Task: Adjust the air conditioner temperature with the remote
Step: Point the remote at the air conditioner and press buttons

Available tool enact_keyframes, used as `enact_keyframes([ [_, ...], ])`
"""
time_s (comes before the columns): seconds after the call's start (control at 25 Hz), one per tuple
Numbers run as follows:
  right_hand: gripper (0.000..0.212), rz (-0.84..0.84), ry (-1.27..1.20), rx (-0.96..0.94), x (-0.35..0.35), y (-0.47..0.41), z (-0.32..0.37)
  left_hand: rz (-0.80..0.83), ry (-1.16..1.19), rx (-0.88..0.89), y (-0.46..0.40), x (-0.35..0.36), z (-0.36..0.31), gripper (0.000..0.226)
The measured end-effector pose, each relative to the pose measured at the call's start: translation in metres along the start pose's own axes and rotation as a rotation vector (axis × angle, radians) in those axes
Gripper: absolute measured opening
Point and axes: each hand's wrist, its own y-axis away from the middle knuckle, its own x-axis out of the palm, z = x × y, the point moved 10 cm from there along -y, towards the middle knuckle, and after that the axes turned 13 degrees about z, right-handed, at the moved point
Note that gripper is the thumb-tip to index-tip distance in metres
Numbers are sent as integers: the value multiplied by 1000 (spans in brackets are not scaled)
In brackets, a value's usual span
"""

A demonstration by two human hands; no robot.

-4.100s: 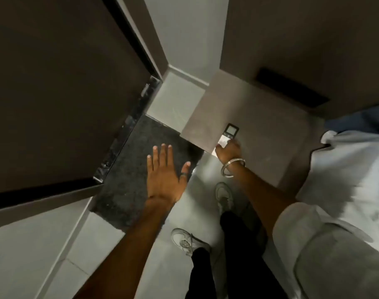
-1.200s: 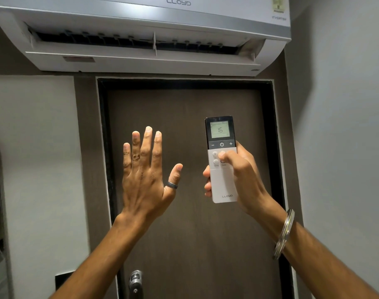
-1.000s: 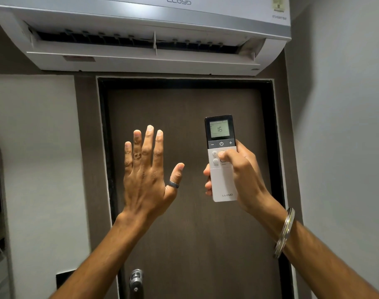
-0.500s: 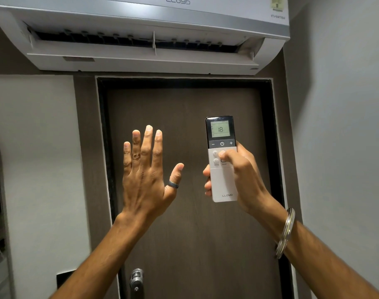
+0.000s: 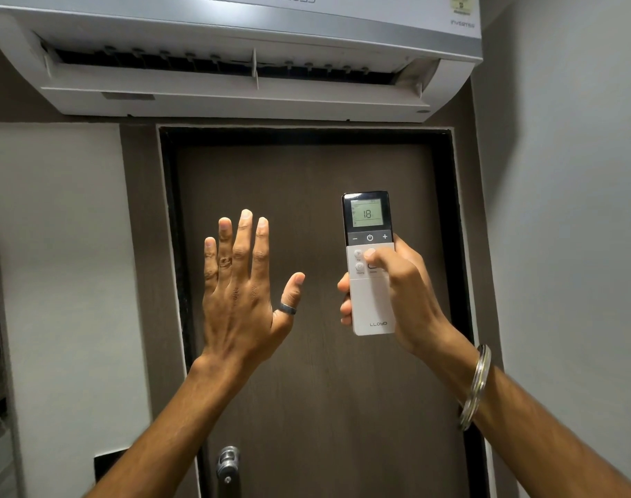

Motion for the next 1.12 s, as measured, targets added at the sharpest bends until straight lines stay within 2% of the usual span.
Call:
enact_keyframes([
  [0.16,61,-38,-52,59,-5,-2,-10,5,12,-10,1,1,1,84],
  [0.2,62,-64,-47,58,-7,-3,-11,4,13,-12,1,1,1,84],
  [0.4,47,-104,15,51,-11,-1,-10,-3,13,-8,-2,0,0,84],
  [1.12,41,-131,29,41,-11,-2,-7,-5,14,-16,-3,9,2,83],
])
